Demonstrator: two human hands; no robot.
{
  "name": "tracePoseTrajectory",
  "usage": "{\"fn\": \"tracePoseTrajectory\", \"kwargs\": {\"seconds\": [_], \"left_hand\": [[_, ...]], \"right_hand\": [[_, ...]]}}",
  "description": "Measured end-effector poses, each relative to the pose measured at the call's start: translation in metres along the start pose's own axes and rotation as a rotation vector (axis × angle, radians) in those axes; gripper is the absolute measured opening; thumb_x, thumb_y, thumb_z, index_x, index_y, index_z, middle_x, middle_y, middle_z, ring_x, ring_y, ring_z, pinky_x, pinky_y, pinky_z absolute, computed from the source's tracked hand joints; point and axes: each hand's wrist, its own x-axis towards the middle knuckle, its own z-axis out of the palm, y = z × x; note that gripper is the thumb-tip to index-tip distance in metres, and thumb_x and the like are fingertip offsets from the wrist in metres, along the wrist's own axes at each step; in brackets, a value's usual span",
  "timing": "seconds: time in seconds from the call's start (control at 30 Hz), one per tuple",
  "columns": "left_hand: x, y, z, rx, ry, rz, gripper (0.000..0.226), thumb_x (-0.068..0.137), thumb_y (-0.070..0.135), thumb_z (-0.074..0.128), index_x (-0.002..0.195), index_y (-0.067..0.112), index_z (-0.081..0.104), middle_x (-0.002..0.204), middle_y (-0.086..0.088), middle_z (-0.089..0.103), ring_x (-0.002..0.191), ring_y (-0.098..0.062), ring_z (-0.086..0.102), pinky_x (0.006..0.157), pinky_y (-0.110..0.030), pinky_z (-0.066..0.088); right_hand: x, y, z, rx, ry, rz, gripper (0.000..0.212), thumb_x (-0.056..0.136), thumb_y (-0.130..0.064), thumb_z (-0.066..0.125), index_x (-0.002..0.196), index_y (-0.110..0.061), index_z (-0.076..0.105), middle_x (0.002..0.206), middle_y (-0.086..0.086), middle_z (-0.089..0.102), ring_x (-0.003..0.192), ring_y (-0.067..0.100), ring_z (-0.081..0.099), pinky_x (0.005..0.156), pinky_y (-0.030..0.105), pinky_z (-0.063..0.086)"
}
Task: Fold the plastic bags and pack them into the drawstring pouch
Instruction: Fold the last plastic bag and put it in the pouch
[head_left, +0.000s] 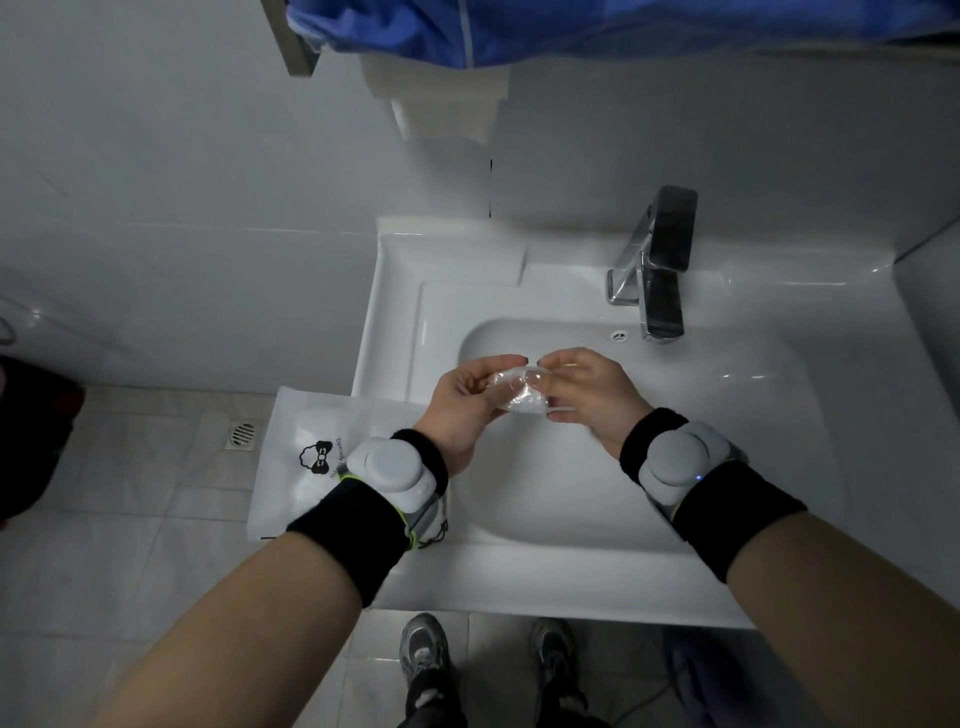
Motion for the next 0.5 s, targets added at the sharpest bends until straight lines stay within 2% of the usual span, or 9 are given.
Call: {"fn": "tracePoseTrajectory", "kwargs": {"seconds": [0.07,0.17,0.27,0.4,0.5], "left_hand": [[0.0005,0.0018,0.0004,-0.002,0.017,0.001,0.021,0.085,-0.006,0.059,0.093,0.013,0.064,0.070,0.005,0.072,0.064,-0.007,0.065,0.069,-0.017,0.054],[0.0021,0.0032,-0.0022,0.045,0.063,0.012,0.020,0.082,-0.006,0.063,0.087,0.014,0.062,0.070,-0.001,0.066,0.061,-0.008,0.062,0.067,-0.018,0.053],[0.0026,0.0036,-0.0065,0.127,0.088,0.007,0.017,0.079,-0.002,0.069,0.085,0.013,0.063,0.073,-0.007,0.059,0.058,-0.008,0.058,0.067,-0.020,0.047],[-0.0016,0.0024,-0.0082,0.101,0.078,-0.043,0.013,0.080,0.005,0.070,0.092,0.010,0.068,0.080,-0.009,0.064,0.073,-0.017,0.058,0.078,-0.028,0.046],[-0.0055,0.0019,-0.0090,0.098,0.059,-0.042,0.008,0.083,0.006,0.065,0.091,0.005,0.067,0.073,-0.001,0.068,0.066,-0.010,0.062,0.073,-0.021,0.051]], "right_hand": [[-0.0003,0.0001,0.0030,0.037,-0.007,-0.002,0.012,0.079,-0.016,0.073,0.087,-0.013,0.064,0.089,0.008,0.067,0.080,0.024,0.062,0.077,0.033,0.052],[0.0004,0.0008,0.0075,0.165,0.013,-0.032,0.008,0.079,-0.004,0.070,0.084,-0.007,0.065,0.084,0.011,0.066,0.080,0.024,0.062,0.082,0.034,0.053],[0.0016,0.0026,0.0086,0.185,0.016,-0.071,0.019,0.077,0.001,0.070,0.093,-0.009,0.066,0.077,0.010,0.063,0.072,0.019,0.060,0.079,0.029,0.051],[0.0049,0.0030,0.0074,0.156,-0.041,-0.090,0.027,0.078,0.003,0.068,0.103,-0.008,0.066,0.073,0.008,0.059,0.071,0.017,0.057,0.078,0.025,0.048],[0.0061,0.0021,0.0080,0.195,-0.090,-0.049,0.027,0.079,0.001,0.067,0.106,-0.004,0.065,0.078,0.009,0.063,0.074,0.018,0.060,0.072,0.021,0.052]]}}
